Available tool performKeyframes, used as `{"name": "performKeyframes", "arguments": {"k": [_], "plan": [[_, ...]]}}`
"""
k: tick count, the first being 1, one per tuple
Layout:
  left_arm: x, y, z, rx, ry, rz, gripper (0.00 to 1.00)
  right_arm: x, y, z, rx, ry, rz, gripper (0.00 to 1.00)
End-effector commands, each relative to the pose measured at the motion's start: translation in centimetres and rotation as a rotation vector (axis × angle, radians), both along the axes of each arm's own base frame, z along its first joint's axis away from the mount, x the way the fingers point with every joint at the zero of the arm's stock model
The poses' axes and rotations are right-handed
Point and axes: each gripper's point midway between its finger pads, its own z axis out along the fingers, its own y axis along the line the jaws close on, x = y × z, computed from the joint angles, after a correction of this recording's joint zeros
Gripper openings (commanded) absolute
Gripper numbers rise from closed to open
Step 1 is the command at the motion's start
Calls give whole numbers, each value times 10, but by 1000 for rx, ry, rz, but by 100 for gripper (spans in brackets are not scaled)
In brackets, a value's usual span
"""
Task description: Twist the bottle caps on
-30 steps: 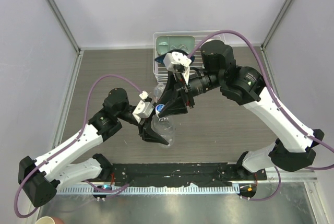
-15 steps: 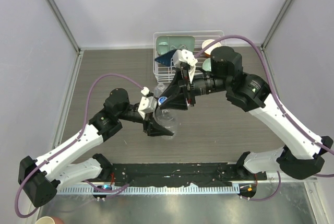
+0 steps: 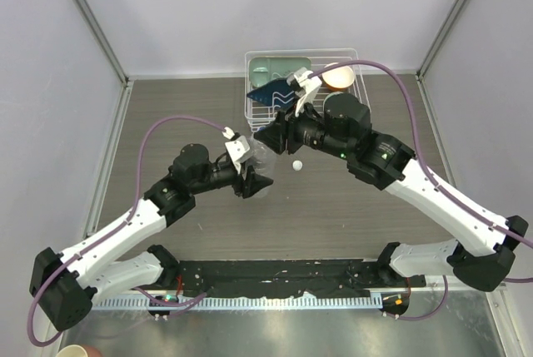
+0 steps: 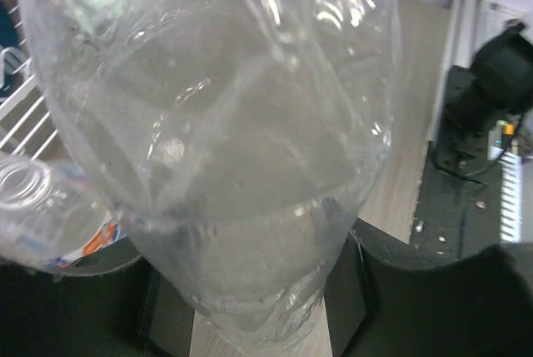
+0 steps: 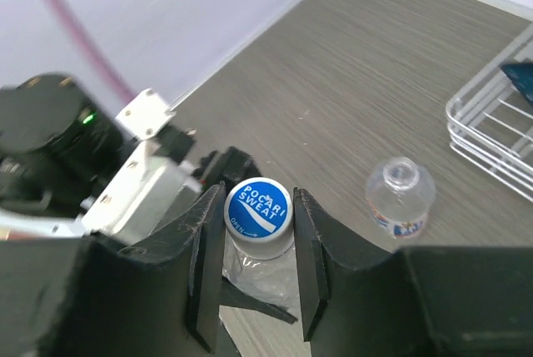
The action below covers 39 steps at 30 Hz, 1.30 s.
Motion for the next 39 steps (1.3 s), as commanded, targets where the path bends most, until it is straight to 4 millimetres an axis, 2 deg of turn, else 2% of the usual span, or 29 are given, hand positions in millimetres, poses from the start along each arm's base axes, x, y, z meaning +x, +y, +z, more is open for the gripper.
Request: {"name": "performKeyframes", "arguments": {"k": [1,3,4,7,8,13,16,17,18,19,22,23,25,26,29,30,33,35,38,39], "plan": [[21,14,125,-268,-421,142,0,33,-39,-105,-249,231,-370,1],[24,18,127,-272,-441,170,0,35,-39,-106,-264,213,-439,1],[27,19,126,-268,-441,189,0,38,-42,-113,-297,212,-485,1],[34,25,124,-265,-439,237,0,41,-50,-112,-320,199,-629,6],[36,26,125,-266,-435,252,0,40,-47,-109,-314,188,-636,7],[32,21,114,-252,-398,216,0,40,-38,-85,-265,153,-655,40],[23,15,97,-222,-353,158,0,42,-34,-52,-211,119,-628,62],[20,13,91,-211,-335,134,0,38,-28,-30,-161,112,-586,70],[9,7,78,-186,-297,62,0,35,-28,-14,-128,102,-565,83],[-1,5,63,-170,-252,13,0,21,-19,25,-59,61,-436,98],[-16,0,46,-172,-152,-57,0,-6,-19,72,6,-1,-266,99],[-18,-1,44,-176,-132,-67,0,-31,-7,80,24,4,-108,100],[-23,-3,46,-183,-118,-94,0,-60,-8,91,11,-29,58,100],[-26,-5,44,-180,-109,-116,0,-83,-4,90,7,-27,193,100],[-41,-8,45,-177,-91,-206,0,-117,-14,86,-37,-80,381,100],[-44,-9,48,-184,-79,-218,0,-123,-18,82,-55,-86,409,100],[-66,-10,55,-188,-62,-346,0,-121,-28,77,-111,-136,406,100],[-96,-7,57,-182,-36,-517,0,-123,-29,80,-116,-171,429,100],[-124,-2,65,-182,-22,-665,0,-124,-31,88,-115,-242,451,99],[-127,-1,68,-184,-18,-679,0,-127,-30,93,-104,-273,475,97]]}}
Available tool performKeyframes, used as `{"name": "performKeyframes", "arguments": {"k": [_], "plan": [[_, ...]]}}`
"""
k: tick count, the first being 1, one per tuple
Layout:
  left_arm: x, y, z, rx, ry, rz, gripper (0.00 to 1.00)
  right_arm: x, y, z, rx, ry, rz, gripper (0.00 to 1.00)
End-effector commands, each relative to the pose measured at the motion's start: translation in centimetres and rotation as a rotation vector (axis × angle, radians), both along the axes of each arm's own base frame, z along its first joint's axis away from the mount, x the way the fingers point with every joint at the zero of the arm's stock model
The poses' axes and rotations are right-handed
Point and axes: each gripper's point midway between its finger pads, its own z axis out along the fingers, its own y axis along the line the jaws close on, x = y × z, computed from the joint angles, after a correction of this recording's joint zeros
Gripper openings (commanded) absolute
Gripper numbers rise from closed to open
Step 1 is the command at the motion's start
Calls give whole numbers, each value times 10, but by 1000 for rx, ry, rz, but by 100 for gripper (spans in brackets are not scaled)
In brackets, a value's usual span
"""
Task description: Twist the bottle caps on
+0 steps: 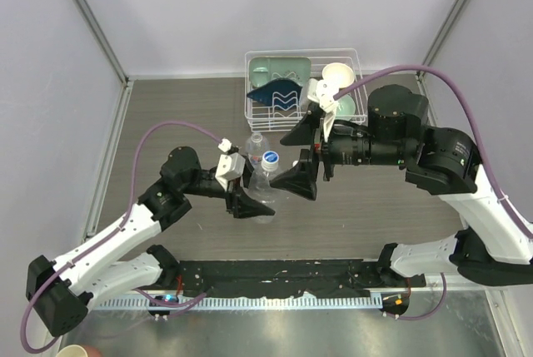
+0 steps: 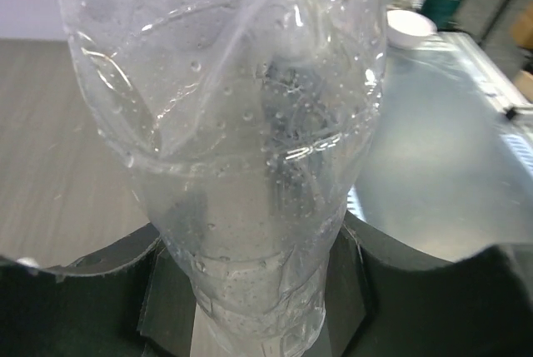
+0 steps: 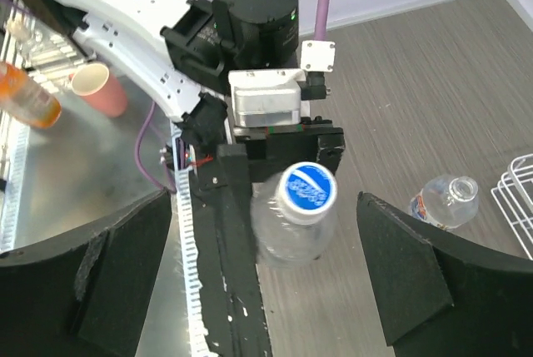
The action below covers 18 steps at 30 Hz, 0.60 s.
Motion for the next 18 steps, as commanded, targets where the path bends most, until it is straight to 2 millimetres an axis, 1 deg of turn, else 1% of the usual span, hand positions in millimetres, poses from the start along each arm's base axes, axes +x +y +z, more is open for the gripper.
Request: {"name": "performKeyframes", "arguments": {"k": [1,2,3,4,6,7,10,12,18], "plan": [[-50,8,37,-49,-21,-268,0,-20,2,12,18,-121,169,95],[-52,8,39,-53,-25,-283,0,-24,4,15,38,-126,200,91],[-54,7,40,-57,-33,-293,0,-28,8,22,72,-141,229,89],[-54,7,40,-55,-31,-300,0,-33,11,23,81,-137,265,87],[-58,8,41,-57,-48,-332,0,-31,17,24,81,-127,283,85],[-59,8,40,-53,-45,-341,0,-32,17,28,91,-131,290,84],[-60,8,40,-56,-55,-346,0,-36,16,31,104,-125,312,80],[-59,8,39,-54,-54,-346,0,-37,15,31,110,-119,315,79],[-61,8,41,-56,-58,-356,0,-35,18,19,90,-93,322,75]]}}
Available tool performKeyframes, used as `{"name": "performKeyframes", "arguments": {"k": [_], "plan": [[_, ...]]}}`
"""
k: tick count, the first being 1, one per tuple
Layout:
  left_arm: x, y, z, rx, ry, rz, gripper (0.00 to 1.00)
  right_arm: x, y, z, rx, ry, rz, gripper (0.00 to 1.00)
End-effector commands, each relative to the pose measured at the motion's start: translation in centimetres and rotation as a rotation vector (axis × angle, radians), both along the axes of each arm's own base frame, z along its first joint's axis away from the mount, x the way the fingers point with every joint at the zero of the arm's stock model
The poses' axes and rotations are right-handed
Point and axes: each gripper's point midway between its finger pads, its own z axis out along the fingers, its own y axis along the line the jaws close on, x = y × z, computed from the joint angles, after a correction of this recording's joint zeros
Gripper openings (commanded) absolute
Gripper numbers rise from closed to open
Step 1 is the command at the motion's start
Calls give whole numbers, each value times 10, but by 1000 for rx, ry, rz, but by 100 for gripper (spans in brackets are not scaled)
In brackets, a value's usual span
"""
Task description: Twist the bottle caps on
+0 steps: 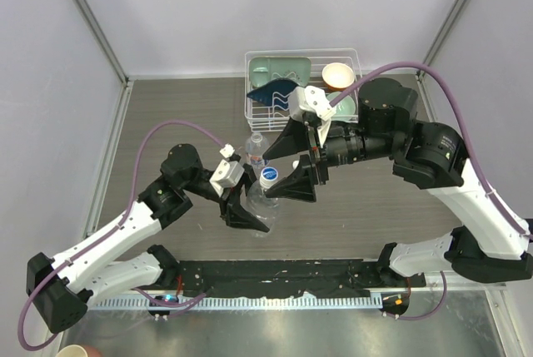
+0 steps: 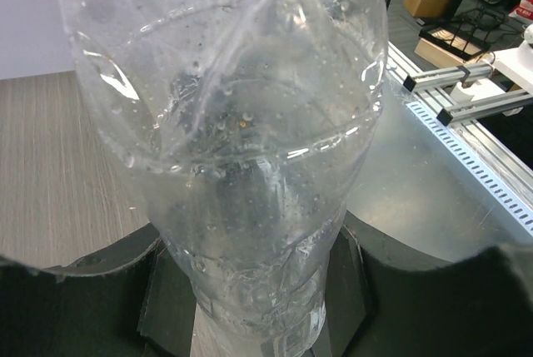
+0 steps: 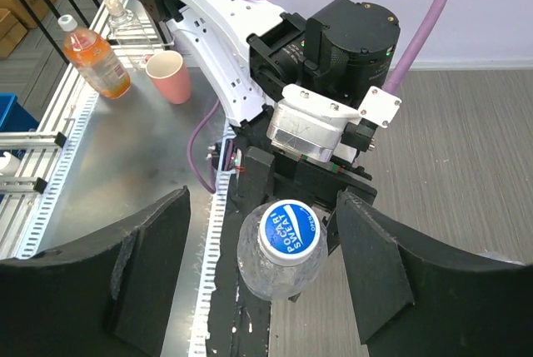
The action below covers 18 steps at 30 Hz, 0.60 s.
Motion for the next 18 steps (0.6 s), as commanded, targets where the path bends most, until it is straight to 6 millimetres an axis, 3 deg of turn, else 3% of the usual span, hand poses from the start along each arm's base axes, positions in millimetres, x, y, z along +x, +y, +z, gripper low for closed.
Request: {"name": "performKeyframes", "arguments": {"k": [1,7,9,13,18], "plan": [[-6,1,19,-47,-56,-37,0,-3,0,6,40,-18,30,75],[-8,3,20,-47,-64,-54,0,3,1,-4,37,-7,20,73],[-8,3,20,-48,-65,-56,0,3,0,-3,40,-4,24,69],[-9,3,20,-50,-69,-55,0,6,-1,-1,50,-2,21,50],[-9,4,18,-50,-71,-48,0,8,0,-3,51,10,26,49]]}}
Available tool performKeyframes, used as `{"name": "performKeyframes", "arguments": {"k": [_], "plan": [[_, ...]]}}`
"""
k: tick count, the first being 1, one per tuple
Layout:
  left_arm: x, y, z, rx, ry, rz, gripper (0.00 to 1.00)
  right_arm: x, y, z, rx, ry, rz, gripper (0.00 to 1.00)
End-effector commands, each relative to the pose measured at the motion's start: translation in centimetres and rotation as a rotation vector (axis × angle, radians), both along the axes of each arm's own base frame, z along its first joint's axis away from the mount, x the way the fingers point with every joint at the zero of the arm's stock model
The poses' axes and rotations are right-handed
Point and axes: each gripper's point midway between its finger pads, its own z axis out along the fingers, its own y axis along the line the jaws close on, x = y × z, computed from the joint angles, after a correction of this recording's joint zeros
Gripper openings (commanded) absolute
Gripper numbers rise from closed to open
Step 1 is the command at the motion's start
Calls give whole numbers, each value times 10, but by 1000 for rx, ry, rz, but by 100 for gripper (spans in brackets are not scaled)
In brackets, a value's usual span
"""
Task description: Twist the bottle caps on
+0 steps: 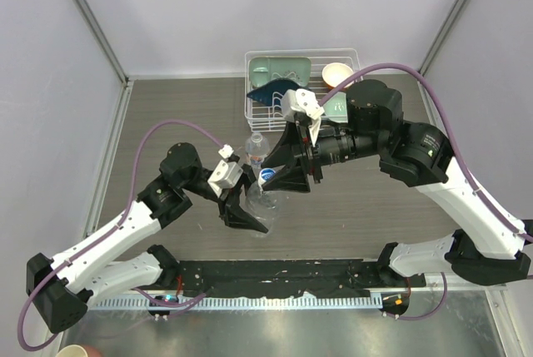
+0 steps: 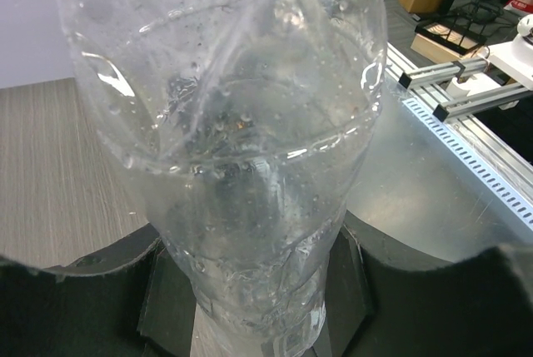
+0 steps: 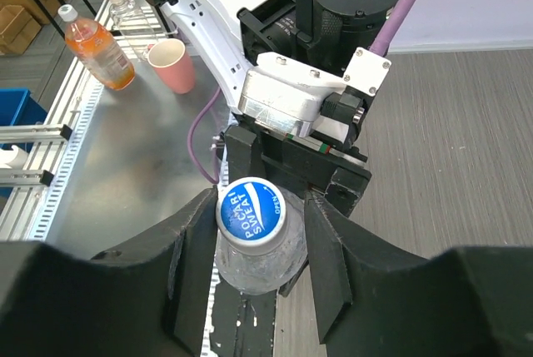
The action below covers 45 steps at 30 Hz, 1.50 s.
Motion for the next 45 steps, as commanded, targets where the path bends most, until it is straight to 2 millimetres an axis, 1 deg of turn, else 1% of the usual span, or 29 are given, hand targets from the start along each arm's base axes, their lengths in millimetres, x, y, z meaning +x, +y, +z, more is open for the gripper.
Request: {"name": "performKeyframes", "arguments": {"k": [1,3,6,7,8,9,10,12,13,14,17,18,19,20,21,23,24,25,28,30,31,32,33,35,38,40,41,44,45], "plan": [[-4,2,15,-43,-51,-14,0,-4,-4,21,78,-35,15,49],[-3,1,14,-44,-55,-6,0,-5,-4,20,78,-33,19,46],[0,0,16,-52,-61,15,0,-2,-2,15,66,-18,12,37],[1,0,17,-56,-64,23,0,-1,-1,11,54,-9,5,30],[4,-1,18,-60,-68,43,0,1,0,6,42,2,-1,26],[7,-2,18,-66,-76,59,0,6,1,0,24,13,-26,18],[10,-3,19,-73,-91,74,0,9,2,-4,8,17,-46,14],[24,-7,22,-88,-110,157,0,18,3,-18,-38,43,-93,5],[30,-8,25,-102,-131,187,0,30,2,-26,-65,44,-160,3],[43,-11,27,-112,-146,259,0,37,1,-36,-97,56,-202,1],[72,-12,30,-124,-175,425,0,67,-4,-65,-193,85,-380,1],[92,-12,33,-130,-182,536,0,76,-3,-79,-232,103,-429,1],[99,-10,33,-129,-187,575,0,83,-5,-86,-258,109,-473,1],[107,-9,32,-139,-270,605,0,98,-12,-96,-294,116,-577,1],[119,-5,32,-137,-283,677,0,106,-14,-106,-323,124,-633,1],[130,-2,29,-137,-310,734,0,128,-26,-115,-357,128,-791,1],[133,0,29,-140,-338,752,0,134,-29,-119,-365,134,-843,1],[140,3,25,-135,-347,793,0,137,-30,-124,-373,142,-871,1],[153,10,29,-161,-380,879,0,148,-33,-133,-377,171,-1006,1],[158,15,38,-196,-409,923,0,157,-37,-138,-357,195,-1130,1],[160,17,37,-202,-410,939,0,160,-38,-138,-349,198,-1171,1],[164,19,40,-207,-412,969,0,162,-40,-145,-376,194,-1218,1],[167,21,40,-211,-412,985,0,166,-42,-140,-354,193,-1275,1],[170,23,42,-210,-387,1010,0,163,-33,-143,-365,192,-1278,1],[167,23,39,-209,-378,998,0,160,-19,-138,-326,234,-1246,1],[164,22,36,-208,-364,985,0,156,-7,-130,-285,261,-1198,20],[161,21,36,-211,-353,972,0,155,-6,-124,-268,260,-1187,42],[149,15,27,-195,-329,892,0,158,-9,-100,-241,182,-1162,66],[141,12,26,-192,-327,848,0,160,-10,-85,-215,160,-1156,68]]}}
